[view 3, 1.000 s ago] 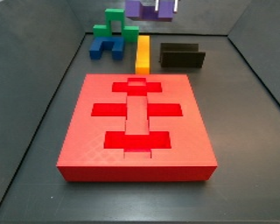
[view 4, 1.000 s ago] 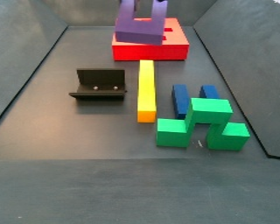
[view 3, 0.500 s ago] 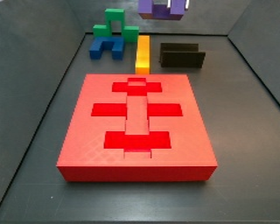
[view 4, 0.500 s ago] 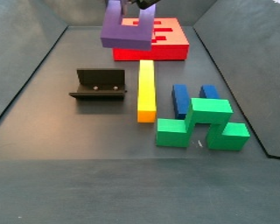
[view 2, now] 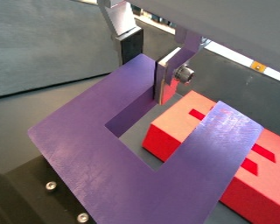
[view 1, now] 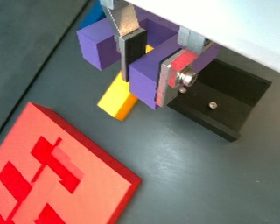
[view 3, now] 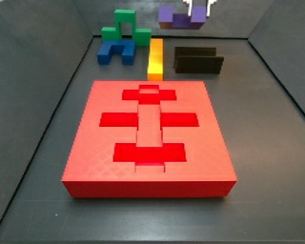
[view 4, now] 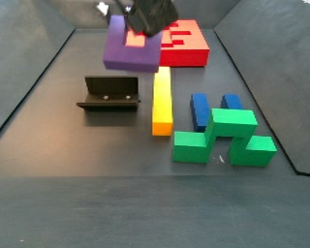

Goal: Pick up the purple object. Move up. Place the purple object on the fixture. Regrasp the purple object. Move to above the board. Insert the purple object.
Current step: Place the purple object on the fixture.

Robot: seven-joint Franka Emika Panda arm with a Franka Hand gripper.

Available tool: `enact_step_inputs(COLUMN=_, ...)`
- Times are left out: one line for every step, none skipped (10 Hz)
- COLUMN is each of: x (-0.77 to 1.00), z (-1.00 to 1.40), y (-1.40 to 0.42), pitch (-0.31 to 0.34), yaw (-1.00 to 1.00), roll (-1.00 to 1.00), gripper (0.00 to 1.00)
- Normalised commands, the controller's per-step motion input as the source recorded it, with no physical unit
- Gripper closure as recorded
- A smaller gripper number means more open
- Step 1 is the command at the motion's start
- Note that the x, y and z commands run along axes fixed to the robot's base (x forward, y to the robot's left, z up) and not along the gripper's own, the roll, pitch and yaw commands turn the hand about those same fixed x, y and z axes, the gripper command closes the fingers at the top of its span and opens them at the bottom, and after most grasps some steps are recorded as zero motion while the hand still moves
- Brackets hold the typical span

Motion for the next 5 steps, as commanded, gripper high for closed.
enact_step_inputs(x=0.93, z=-0.2, y=0.28, pitch=0.0, yaw=0.0, roll=-0.5, gripper=1.0)
enact_step_inputs(x=0.94, z=-0.21, y=0.26, pitch=0.003, yaw=0.0, roll=-0.53, gripper=1.0)
enact_step_inputs(x=0.93, z=-0.21, y=0.2, pitch=0.006, yaw=0.0, roll=-0.56, gripper=1.0)
enact_step_inputs(x=0.93, z=-0.19, y=0.09, pitch=0.009, yaw=0.0, roll=-0.53, gripper=1.0)
enact_step_inputs(x=0.92, z=-0.17, y=0.0, pitch=0.029, yaw=0.0, roll=-0.43, gripper=1.0)
